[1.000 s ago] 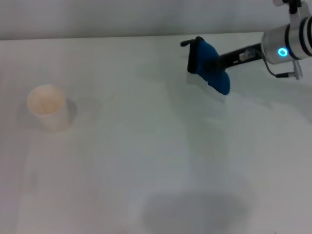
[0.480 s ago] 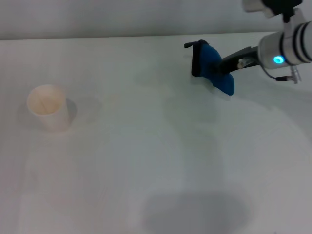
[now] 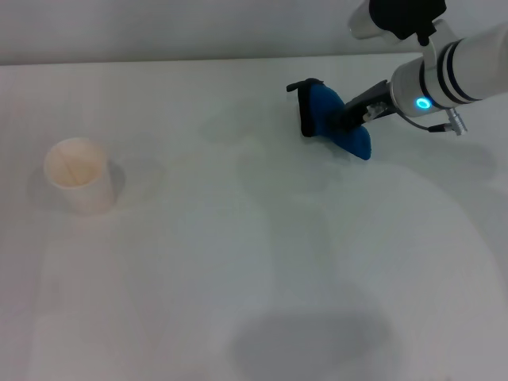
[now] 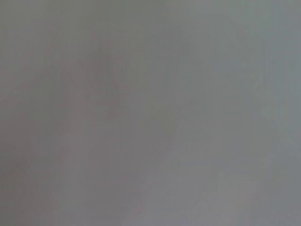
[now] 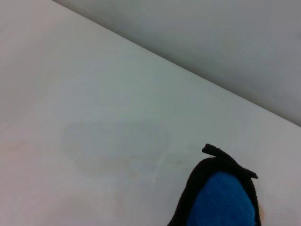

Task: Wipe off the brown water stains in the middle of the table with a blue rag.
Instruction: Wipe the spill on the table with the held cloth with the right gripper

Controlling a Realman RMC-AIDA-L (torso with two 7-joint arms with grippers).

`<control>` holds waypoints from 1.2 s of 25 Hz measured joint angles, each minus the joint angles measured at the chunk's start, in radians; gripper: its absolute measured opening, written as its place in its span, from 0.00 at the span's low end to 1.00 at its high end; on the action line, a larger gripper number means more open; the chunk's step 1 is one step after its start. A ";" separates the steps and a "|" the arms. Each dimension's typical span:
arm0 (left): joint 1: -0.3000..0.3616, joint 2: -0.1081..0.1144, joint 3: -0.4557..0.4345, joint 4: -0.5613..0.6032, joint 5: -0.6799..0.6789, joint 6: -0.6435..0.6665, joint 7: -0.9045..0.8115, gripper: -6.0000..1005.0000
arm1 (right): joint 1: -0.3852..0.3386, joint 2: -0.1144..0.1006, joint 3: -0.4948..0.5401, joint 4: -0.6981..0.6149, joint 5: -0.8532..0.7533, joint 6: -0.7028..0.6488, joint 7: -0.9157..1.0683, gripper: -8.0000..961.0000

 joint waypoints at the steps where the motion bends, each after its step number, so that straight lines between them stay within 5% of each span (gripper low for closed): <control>1: -0.001 0.000 0.000 0.000 0.000 0.000 0.000 0.87 | 0.002 0.000 -0.001 0.000 0.000 0.000 0.000 0.23; 13: -0.003 0.000 0.000 0.000 0.000 0.002 0.000 0.87 | 0.019 0.000 -0.063 0.014 -0.002 0.000 -0.001 0.24; 24: -0.003 0.000 0.000 0.000 0.000 0.002 0.000 0.87 | -0.006 -0.005 -0.048 -0.056 0.035 -0.051 -0.003 0.70; 29: -0.003 0.000 0.000 0.000 0.000 0.002 0.000 0.87 | -0.009 -0.004 -0.030 -0.048 0.039 -0.079 -0.004 0.88; 30: -0.003 0.000 0.000 0.000 0.000 0.002 0.000 0.87 | -0.009 -0.004 -0.030 -0.048 0.039 -0.079 -0.004 0.84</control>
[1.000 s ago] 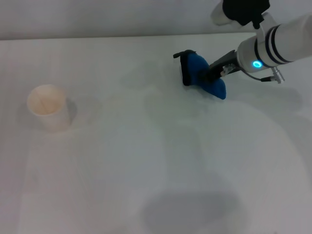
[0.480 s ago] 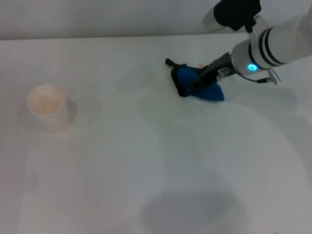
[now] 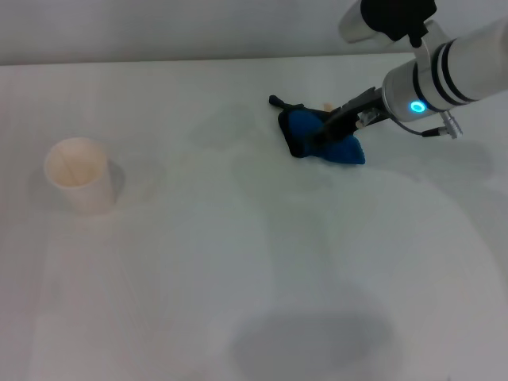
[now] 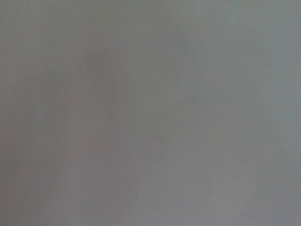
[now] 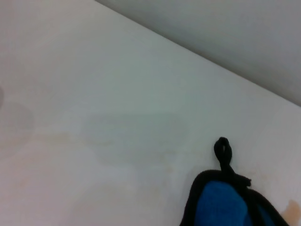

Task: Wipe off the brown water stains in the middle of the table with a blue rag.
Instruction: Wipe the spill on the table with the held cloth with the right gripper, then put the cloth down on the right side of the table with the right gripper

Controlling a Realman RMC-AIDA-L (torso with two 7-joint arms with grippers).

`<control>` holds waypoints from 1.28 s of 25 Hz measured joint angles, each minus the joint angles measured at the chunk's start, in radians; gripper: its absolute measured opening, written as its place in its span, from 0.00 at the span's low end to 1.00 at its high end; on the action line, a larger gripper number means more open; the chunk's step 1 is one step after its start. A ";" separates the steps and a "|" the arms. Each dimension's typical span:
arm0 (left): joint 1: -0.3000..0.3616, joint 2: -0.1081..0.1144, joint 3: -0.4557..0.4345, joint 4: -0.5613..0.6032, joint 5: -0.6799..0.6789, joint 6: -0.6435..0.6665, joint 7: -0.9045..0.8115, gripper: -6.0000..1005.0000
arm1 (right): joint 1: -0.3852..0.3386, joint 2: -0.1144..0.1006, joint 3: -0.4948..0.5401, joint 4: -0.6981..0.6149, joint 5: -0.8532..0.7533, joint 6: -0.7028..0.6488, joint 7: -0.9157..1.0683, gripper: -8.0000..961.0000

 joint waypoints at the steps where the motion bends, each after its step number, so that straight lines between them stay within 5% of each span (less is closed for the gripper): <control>1: 0.000 0.000 0.000 0.000 0.000 0.000 0.000 0.87 | -0.001 0.002 0.000 0.005 0.000 0.011 0.000 0.80; 13: -0.001 0.002 0.000 0.000 0.000 0.001 0.000 0.87 | 0.025 0.011 -0.087 0.097 0.022 0.133 -0.001 0.40; 19: -0.001 0.002 0.000 0.000 0.000 0.002 0.000 0.87 | 0.111 0.013 -0.150 0.249 0.076 0.220 0.000 0.13; 24: 0.004 0.002 0.000 0.000 -0.001 0.002 0.000 0.87 | 0.103 0.008 -0.143 0.258 0.077 0.250 0.001 0.03; 32: 0.004 0.002 0.000 0.000 -0.002 0.001 0.000 0.87 | 0.052 0.001 -0.102 0.187 0.075 0.228 0.001 0.20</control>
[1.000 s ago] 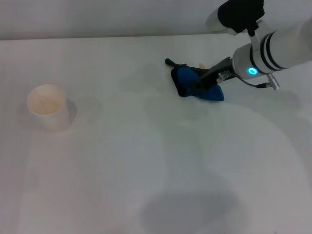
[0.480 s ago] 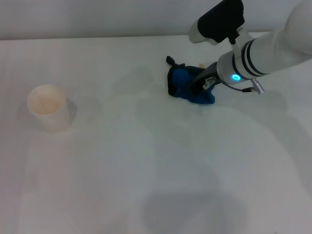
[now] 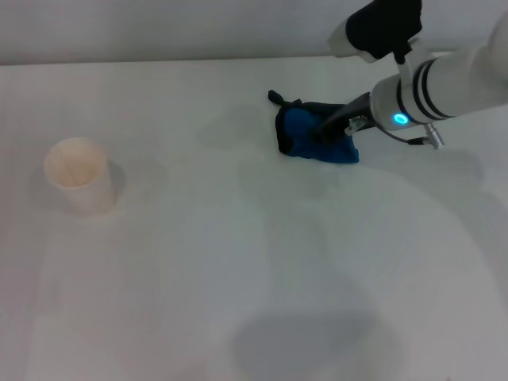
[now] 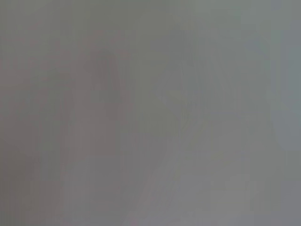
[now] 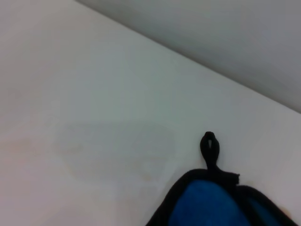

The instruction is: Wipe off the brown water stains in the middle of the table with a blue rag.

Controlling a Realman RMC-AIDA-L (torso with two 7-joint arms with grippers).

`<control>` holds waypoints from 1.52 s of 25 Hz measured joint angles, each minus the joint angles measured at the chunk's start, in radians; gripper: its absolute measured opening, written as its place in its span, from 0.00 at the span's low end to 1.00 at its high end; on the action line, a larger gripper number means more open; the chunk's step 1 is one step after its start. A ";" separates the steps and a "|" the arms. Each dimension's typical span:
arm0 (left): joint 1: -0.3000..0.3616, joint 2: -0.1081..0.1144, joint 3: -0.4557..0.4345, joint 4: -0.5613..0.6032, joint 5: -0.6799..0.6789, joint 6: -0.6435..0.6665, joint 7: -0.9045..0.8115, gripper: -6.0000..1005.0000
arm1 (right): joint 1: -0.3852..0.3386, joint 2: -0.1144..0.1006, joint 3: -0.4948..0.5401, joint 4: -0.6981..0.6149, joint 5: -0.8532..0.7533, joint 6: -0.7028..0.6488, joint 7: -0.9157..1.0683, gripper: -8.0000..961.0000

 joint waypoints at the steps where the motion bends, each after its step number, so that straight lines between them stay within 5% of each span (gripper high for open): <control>1: 0.000 0.000 0.000 0.000 0.000 0.000 0.000 0.87 | -0.013 -0.002 0.000 -0.023 0.000 -0.007 0.000 0.22; 8: 0.000 0.000 0.000 0.000 0.000 0.000 0.000 0.87 | -0.136 -0.008 0.086 -0.220 0.004 -0.117 -0.003 0.37; 11: 0.000 0.000 0.000 0.000 0.000 0.000 0.000 0.87 | -0.214 -0.003 0.124 -0.311 0.058 -0.104 -0.004 0.59; 17: -0.001 0.000 0.000 0.000 0.000 0.000 0.000 0.87 | -0.317 -0.004 0.187 -0.352 0.291 -0.016 -0.008 0.78; 25: -0.001 0.001 0.000 0.000 0.000 0.000 0.000 0.87 | -0.350 -0.006 0.392 -0.306 0.616 -0.167 -0.048 0.77; 32: -0.002 0.002 0.000 0.000 0.000 0.002 0.001 0.87 | -0.329 -0.004 0.677 0.011 1.192 -0.482 -0.601 0.77; 38: -0.006 0.002 0.000 0.000 0.000 0.011 0.001 0.87 | -0.335 0.003 0.718 0.248 1.523 -0.552 -1.337 0.76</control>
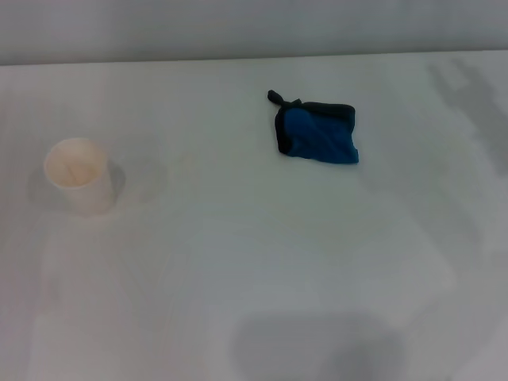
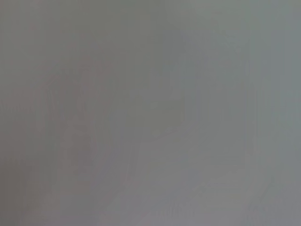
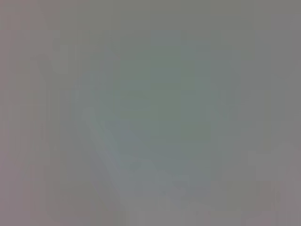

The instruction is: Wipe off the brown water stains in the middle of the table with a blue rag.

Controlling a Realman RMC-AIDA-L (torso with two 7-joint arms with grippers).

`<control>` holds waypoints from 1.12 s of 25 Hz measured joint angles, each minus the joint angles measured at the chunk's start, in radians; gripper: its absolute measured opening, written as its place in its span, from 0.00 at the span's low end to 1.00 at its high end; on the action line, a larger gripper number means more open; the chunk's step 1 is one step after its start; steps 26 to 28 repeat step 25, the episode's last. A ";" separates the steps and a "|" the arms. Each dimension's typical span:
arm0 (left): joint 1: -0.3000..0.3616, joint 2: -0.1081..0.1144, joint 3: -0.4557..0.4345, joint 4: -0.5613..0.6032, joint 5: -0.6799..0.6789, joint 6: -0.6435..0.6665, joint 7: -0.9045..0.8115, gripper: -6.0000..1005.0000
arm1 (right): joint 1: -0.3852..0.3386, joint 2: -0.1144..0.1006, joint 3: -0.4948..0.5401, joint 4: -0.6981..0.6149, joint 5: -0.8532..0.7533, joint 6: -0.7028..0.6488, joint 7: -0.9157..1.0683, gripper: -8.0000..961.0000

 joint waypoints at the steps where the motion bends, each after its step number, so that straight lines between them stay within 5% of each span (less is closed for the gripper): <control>1: -0.001 0.000 0.000 0.000 0.000 0.000 0.000 0.87 | 0.002 0.000 0.001 0.038 0.040 0.002 -0.086 0.76; 5: -0.005 0.000 0.000 0.000 0.000 0.002 0.000 0.87 | 0.007 0.001 0.002 0.161 0.173 0.009 -0.445 0.76; 10: -0.014 -0.002 0.000 0.000 0.000 0.020 0.000 0.87 | 0.007 0.002 0.002 0.196 0.207 0.050 -0.570 0.76; 28: -0.051 0.001 -0.013 0.008 -0.004 0.090 0.000 0.87 | 0.008 0.002 0.001 0.206 0.213 0.088 -0.567 0.76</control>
